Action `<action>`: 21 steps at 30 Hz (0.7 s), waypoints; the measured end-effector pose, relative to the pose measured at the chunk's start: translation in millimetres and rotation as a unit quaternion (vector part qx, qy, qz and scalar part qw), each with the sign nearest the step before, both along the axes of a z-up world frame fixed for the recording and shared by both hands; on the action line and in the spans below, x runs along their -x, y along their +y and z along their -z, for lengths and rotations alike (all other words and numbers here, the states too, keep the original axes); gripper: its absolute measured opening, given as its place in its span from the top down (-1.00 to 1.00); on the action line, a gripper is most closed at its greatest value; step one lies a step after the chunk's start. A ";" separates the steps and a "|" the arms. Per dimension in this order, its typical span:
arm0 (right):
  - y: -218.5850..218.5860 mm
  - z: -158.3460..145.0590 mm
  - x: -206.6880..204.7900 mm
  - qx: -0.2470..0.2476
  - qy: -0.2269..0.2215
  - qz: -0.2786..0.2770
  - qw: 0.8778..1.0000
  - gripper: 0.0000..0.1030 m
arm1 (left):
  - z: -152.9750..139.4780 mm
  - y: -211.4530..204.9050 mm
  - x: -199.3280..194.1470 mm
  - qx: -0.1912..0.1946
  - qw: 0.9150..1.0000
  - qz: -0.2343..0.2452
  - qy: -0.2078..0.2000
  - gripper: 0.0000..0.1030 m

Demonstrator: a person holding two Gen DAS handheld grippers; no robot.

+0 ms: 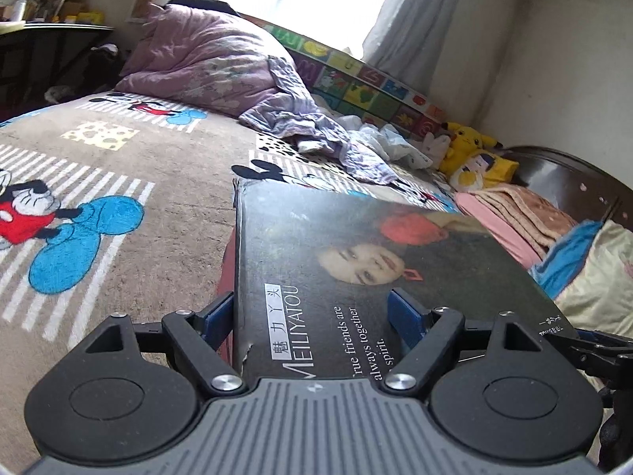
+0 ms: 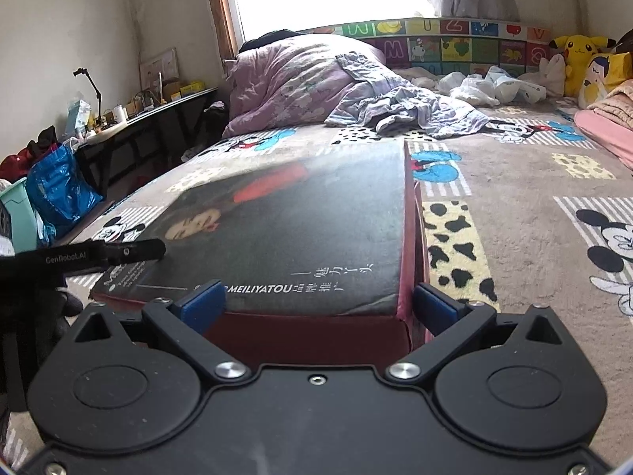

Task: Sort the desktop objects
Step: 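Carry the book over the shoebox and lower it onto the rim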

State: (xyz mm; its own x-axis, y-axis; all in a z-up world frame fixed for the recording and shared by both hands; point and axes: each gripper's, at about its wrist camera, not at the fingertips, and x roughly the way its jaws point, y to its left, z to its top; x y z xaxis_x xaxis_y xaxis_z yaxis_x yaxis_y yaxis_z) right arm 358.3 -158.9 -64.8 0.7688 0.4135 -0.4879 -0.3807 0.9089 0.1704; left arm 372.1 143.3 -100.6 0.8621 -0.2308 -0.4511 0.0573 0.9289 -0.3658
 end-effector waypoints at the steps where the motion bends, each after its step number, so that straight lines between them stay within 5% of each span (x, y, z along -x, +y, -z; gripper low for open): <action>1: 0.3 -0.4 -0.6 0.001 -0.003 0.000 1.000 -1.00 | 0.4 -1.9 0.1 -0.004 1.000 -0.002 -0.001 -0.59; 14: -18.1 4.1 -8.6 -0.053 0.003 0.020 0.998 -0.98 | -3.1 -6.2 -3.0 -0.005 1.000 -0.030 -0.006 -0.62; 21: -24.9 9.2 -14.0 -0.078 0.016 0.022 0.997 -0.98 | -11.0 -20.3 -5.3 -0.053 0.999 -0.005 -0.009 -0.63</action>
State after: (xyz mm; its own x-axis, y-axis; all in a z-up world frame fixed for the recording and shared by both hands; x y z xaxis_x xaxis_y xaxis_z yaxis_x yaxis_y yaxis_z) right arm 372.3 -183.8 -74.0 0.7726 0.4532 -0.4446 -0.3340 0.8857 0.3223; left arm 377.4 123.1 -89.6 0.8720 -0.1737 -0.4576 0.0529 0.9628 -0.2649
